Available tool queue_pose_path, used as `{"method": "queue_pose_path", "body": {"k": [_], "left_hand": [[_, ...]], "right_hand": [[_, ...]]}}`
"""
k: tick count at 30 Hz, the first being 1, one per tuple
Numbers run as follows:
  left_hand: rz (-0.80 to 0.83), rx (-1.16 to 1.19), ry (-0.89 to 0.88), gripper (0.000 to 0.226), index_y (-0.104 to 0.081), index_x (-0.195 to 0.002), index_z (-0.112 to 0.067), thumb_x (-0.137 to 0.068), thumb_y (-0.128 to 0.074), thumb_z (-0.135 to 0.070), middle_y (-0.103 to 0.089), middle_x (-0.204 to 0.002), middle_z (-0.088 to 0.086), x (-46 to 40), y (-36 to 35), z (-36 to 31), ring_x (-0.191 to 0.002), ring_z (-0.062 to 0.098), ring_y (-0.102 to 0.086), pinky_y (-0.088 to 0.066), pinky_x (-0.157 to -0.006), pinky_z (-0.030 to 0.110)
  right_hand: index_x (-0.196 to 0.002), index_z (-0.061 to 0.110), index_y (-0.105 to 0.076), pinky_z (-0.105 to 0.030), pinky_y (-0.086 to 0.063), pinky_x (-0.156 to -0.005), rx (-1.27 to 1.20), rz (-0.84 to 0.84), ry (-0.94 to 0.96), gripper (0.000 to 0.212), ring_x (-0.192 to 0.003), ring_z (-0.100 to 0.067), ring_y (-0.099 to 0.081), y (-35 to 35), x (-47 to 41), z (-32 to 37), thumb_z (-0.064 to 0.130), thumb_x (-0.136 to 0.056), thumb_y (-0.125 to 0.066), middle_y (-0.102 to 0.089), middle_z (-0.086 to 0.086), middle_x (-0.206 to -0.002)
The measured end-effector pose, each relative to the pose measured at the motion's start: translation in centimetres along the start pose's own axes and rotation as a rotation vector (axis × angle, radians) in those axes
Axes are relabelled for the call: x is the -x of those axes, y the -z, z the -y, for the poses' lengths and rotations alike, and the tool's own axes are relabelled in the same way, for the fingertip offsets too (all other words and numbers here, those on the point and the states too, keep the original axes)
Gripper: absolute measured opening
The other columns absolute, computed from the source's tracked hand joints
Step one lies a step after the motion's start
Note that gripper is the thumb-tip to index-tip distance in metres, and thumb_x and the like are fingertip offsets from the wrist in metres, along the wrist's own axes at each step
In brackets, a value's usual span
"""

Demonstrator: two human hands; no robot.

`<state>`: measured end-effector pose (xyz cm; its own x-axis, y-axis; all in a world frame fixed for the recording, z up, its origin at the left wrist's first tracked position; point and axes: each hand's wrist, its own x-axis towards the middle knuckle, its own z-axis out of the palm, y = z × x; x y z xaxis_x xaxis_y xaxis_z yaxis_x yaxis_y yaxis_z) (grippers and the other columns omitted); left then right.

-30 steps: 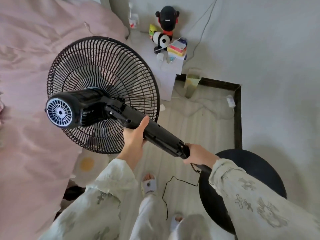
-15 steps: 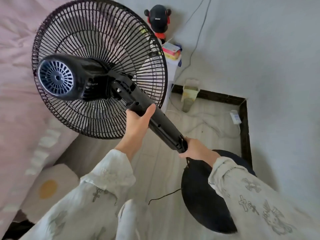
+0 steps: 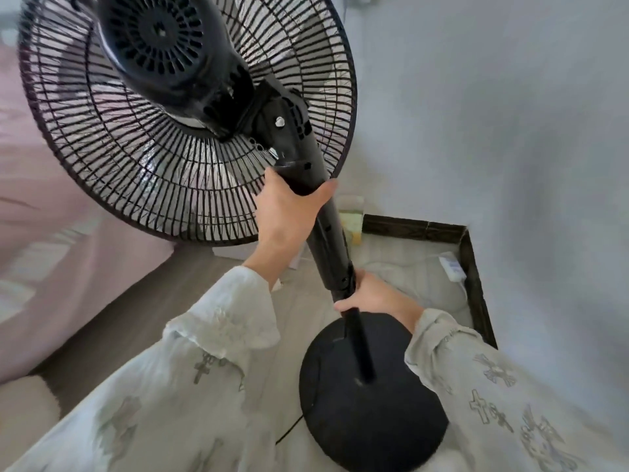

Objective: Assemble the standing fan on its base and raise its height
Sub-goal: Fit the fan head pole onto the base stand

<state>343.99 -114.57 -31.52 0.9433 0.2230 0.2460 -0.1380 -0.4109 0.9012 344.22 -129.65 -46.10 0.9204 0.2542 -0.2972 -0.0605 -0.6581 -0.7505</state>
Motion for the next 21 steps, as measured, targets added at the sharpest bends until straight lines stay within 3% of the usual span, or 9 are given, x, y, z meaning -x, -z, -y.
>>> {"method": "queue_pose_path", "body": {"k": [2,4,6,9,12,16,19,21], "left_hand": [[-0.002,-0.02,-0.031,0.051,-0.045,-0.104,-0.02,-0.069,-0.075,-0.043,-0.047,-0.079,-0.022,1.2,-2.0,0.0,-0.067,-0.009,-0.046,-0.038,-0.045,0.001],[-0.003,-0.028,-0.04,0.053,-0.045,-0.106,-0.02,-0.069,-0.074,-0.045,-0.047,-0.082,-0.02,1.9,-3.0,-0.1,-0.067,-0.009,-0.044,-0.037,-0.043,0.002],[0.003,-0.042,-0.06,0.052,-0.044,-0.104,-0.021,-0.069,-0.074,-0.046,-0.05,-0.087,-0.016,3.0,-4.4,-0.5,-0.068,-0.008,-0.046,-0.035,-0.048,0.006],[0.028,-0.049,-0.056,0.05,-0.043,-0.102,-0.022,-0.07,-0.073,-0.046,-0.052,-0.09,-0.013,4.0,-5.9,-1.0,-0.072,-0.003,-0.05,-0.036,-0.057,0.011],[0.075,-0.041,-0.063,0.047,-0.043,-0.1,-0.023,-0.071,-0.072,-0.045,-0.05,-0.086,-0.016,4.9,-7.3,-1.5,-0.07,-0.007,-0.047,-0.033,-0.052,0.007],[0.154,-0.031,-0.107,0.046,-0.049,-0.104,-0.02,-0.072,-0.072,-0.043,-0.056,-0.088,-0.014,5.8,-8.9,-1.9,-0.075,-0.005,-0.051,-0.041,-0.058,0.006],[0.19,-0.049,-0.116,0.046,-0.053,-0.108,-0.018,-0.074,-0.07,-0.044,-0.063,-0.103,-0.002,6.3,-9.6,-2.1,-0.091,0.012,-0.058,-0.049,-0.078,0.026],[0.223,-0.043,-0.107,0.043,-0.053,-0.108,-0.018,-0.075,-0.07,-0.041,-0.062,-0.107,0.001,6.3,-9.4,-2.1,-0.094,0.014,-0.056,-0.046,-0.079,0.028]], "right_hand": [[-0.107,0.025,-0.051,-0.023,-0.043,-0.071,-0.01,-0.007,0.001,0.046,-0.086,-0.013,-0.055,0.2,0.4,-2.0,0.022,-0.069,-0.077,-0.057,0.009,-0.094],[-0.099,0.028,-0.05,-0.017,-0.04,-0.061,-0.028,-0.022,0.006,0.043,-0.08,-0.008,-0.056,0.4,0.4,-3.2,0.023,-0.068,-0.078,-0.057,0.015,-0.086],[-0.097,0.031,-0.051,-0.015,-0.038,-0.059,-0.06,-0.03,0.016,0.043,-0.078,-0.004,-0.056,0.8,1.0,-4.4,0.025,-0.066,-0.079,-0.057,0.018,-0.084],[-0.106,0.024,-0.054,-0.021,-0.047,-0.068,-0.085,-0.039,-0.002,0.049,-0.092,-0.015,-0.061,1.0,1.3,-5.6,0.024,-0.065,-0.081,-0.063,0.01,-0.097],[-0.109,0.019,-0.057,-0.034,-0.051,-0.086,-0.073,-0.074,-0.034,0.05,-0.102,-0.022,-0.062,1.6,1.7,-6.8,0.027,-0.066,-0.081,-0.066,-0.002,-0.11],[-0.111,0.014,-0.057,-0.023,-0.048,-0.072,-0.128,-0.199,-0.072,0.057,-0.101,-0.023,-0.062,1.9,2.5,-7.8,0.037,-0.065,-0.082,-0.066,-0.005,-0.113],[-0.121,0.008,-0.046,-0.024,-0.044,-0.075,-0.118,-0.347,-0.064,0.075,-0.107,-0.026,-0.06,1.7,3.2,-7.9,0.035,-0.063,-0.083,-0.062,-0.007,-0.116],[-0.126,0.01,-0.04,-0.024,-0.043,-0.078,-0.139,-0.374,-0.035,0.084,-0.109,-0.024,-0.059,1.5,3.6,-7.5,0.035,-0.059,-0.085,-0.06,-0.002,-0.11]]}}
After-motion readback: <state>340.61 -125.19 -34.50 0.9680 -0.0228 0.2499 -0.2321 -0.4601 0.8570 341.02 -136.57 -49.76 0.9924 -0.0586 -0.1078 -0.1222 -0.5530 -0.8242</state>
